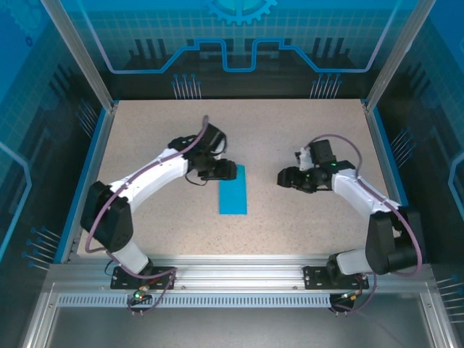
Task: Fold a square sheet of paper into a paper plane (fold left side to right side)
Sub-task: Turn over the paper at the center of the table, then third fold the triangle at the center of the table.
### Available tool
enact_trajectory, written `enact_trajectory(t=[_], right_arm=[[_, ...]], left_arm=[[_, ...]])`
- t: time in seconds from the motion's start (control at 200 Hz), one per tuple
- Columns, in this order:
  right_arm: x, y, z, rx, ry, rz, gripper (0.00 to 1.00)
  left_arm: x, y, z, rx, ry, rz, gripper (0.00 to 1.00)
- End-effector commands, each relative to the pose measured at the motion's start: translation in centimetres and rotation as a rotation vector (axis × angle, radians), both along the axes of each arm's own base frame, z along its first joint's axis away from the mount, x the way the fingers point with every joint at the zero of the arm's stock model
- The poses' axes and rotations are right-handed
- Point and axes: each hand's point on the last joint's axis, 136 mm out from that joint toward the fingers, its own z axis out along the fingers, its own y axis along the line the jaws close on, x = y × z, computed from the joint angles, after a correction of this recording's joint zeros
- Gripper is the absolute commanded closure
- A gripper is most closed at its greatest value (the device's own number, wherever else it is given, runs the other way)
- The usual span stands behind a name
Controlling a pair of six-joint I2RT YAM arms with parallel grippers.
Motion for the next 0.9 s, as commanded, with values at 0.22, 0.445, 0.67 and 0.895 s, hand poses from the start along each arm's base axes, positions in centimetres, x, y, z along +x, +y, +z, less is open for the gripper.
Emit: enact_trajectory(t=[0.22,0.445,0.67,0.895], right_arm=[[2.0,7.0,2.1,0.045,-0.123,0.155,0.32],[1.3,7.7,2.1,0.054,-0.138,0.189,0.30],[0.8,7.4,2.4,0.045,-0.159,0.204,0.28],[0.6,7.5,2.2,0.050,-0.164,0.212,0.27]], left_arm=[[0.1,-0.2,-4.7,-0.255,0.132,0.082,0.37],[0.8,-0.8,-7.9,-0.256,0.181,0.082,0.38],[1.0,0.1,-9.4,-0.189,0.186,0.104,0.37],[1.0,0.2,-10.4,-0.168,0.205,0.096,0.36]])
